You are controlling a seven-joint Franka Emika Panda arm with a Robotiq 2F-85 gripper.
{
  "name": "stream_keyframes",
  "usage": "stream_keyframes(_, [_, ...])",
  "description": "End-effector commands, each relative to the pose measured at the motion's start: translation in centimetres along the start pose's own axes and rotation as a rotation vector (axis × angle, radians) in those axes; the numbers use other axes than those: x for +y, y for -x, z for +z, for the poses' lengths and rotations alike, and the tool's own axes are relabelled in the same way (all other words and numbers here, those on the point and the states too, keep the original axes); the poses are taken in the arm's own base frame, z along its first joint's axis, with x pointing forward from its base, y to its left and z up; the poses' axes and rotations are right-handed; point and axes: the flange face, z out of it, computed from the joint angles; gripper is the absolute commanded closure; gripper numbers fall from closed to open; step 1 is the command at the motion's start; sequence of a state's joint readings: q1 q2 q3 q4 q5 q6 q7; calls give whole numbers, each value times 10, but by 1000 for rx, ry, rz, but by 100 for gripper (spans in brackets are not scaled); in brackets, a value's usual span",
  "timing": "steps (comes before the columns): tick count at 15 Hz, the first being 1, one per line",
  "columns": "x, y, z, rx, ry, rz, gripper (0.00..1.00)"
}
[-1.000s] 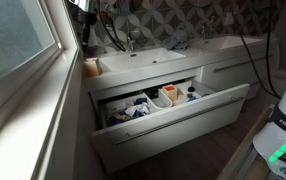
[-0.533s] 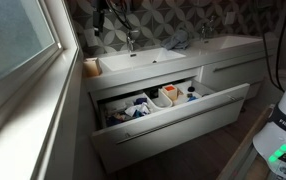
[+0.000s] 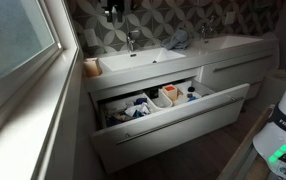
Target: Take a box out of the drawer and place it to the left of the sink
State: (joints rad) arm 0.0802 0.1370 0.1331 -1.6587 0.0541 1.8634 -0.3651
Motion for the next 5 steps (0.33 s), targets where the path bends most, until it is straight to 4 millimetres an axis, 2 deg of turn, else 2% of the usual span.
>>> stream_keyframes(1, [-31, 27, -43, 140, -65, 65, 0])
stream_keyframes(2, [-17, 11, -24, 57, -42, 47, 0])
stream_keyframes(4, [-27, 20, -46, 112, -51, 52, 0])
stream_keyframes(5, [-29, 23, -50, 120, -51, 53, 0])
